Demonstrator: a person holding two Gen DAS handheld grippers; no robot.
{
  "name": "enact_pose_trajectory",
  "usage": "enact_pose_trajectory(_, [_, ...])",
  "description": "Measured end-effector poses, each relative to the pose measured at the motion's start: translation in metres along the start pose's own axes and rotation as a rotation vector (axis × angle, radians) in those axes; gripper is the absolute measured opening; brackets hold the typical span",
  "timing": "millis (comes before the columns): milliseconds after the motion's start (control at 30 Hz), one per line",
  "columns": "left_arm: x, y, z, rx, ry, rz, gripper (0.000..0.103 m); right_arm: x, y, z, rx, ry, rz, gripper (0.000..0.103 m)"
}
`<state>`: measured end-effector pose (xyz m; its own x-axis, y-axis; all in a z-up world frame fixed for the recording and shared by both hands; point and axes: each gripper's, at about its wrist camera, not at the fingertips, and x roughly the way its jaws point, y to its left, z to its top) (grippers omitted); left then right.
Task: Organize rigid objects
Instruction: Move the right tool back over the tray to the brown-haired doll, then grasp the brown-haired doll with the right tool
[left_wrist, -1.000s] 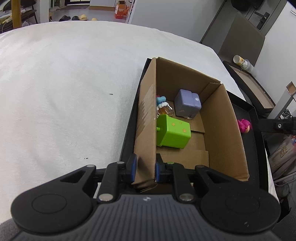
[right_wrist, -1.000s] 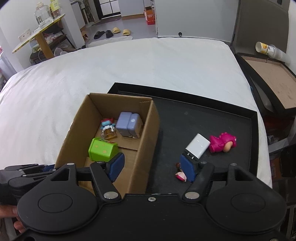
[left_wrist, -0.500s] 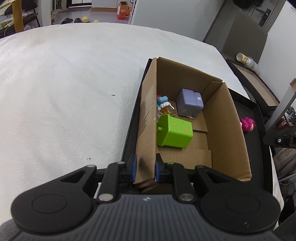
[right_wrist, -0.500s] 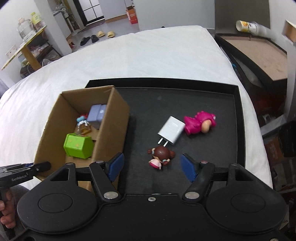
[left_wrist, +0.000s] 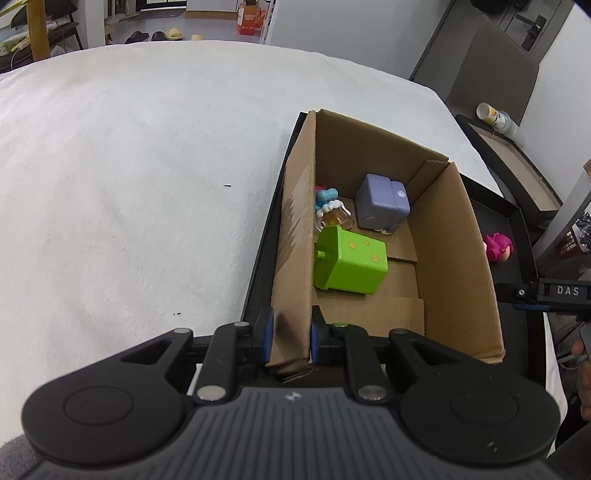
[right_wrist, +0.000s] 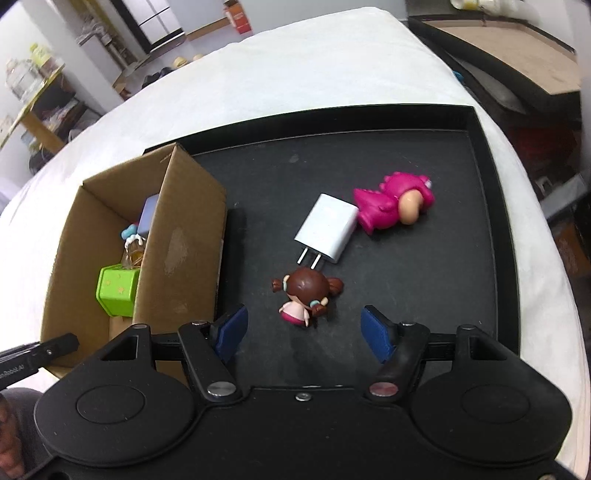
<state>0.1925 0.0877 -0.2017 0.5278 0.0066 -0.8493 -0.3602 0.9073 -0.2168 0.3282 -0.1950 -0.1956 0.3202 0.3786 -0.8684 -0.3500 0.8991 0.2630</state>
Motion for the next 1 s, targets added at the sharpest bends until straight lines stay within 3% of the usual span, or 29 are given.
enact_pose_trajectory(667, [0.012,0.001,0.002,-0.004,0.025,-0.001,0.017,0.049,0.009,0.01,-0.116,0.06,-0.07,0.067])
enact_pose_trajectory(700, [0.012,0.0,0.003,-0.004,0.026,0.0,0.017,0.049,0.01,0.009,-0.133,0.055,-0.07,0.066])
enact_pose_trajectory(733, [0.013,0.0,0.003,-0.004,0.027,0.001,0.017,0.048,0.012,0.008,-0.151,0.047,-0.072,0.054])
enact_pose_trajectory(900, [0.012,-0.001,0.002,-0.002,0.028,0.007,0.017,0.039,0.011,-0.001,-0.174,0.035,-0.061,0.049])
enact_pose_trajectory(1000, [0.012,-0.001,0.002,-0.002,0.026,0.006,0.017,0.03,0.014,0.002,-0.184,0.019,-0.065,0.039])
